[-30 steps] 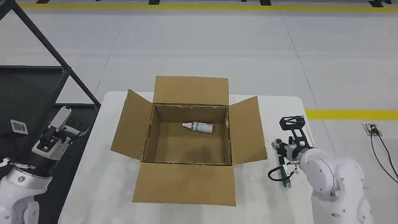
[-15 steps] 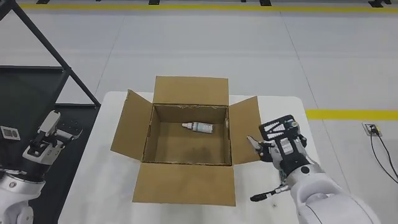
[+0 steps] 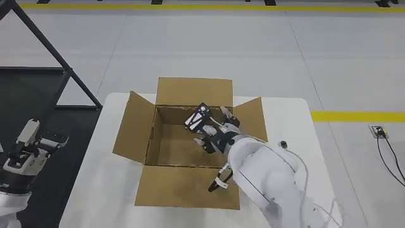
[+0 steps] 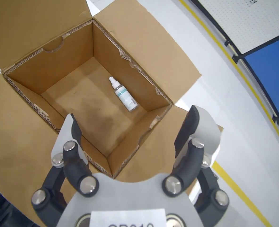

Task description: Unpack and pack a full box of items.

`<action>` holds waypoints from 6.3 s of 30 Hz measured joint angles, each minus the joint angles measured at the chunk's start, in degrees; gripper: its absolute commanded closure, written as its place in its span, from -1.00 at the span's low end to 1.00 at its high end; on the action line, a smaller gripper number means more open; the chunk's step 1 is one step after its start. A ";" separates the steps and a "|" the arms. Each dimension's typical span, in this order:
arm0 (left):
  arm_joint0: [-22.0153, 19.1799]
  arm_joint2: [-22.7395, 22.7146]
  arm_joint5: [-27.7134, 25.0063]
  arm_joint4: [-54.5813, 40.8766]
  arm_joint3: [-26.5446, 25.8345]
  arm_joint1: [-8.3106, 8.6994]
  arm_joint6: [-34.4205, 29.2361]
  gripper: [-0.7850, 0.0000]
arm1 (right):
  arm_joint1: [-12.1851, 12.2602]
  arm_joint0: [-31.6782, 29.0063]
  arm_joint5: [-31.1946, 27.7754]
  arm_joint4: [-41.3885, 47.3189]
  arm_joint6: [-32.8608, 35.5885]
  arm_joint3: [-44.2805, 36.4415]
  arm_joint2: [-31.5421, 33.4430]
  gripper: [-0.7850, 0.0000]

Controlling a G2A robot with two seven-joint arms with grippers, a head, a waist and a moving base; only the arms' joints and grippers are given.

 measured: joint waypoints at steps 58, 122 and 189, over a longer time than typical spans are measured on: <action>-0.99 0.02 1.73 1.65 0.02 0.16 -1.76 -1.00 | -14.15 29.97 -2.50 17.83 -12.11 74.61 -20.53 -1.00; -2.23 0.19 2.14 1.45 1.28 0.32 -0.60 -1.00 | -21.40 36.56 -18.22 19.42 -15.33 94.64 -21.21 -1.00; -0.63 0.03 1.48 2.10 0.14 0.16 0.21 -1.00 | -21.66 32.08 -13.91 21.11 -33.44 93.82 -19.53 0.25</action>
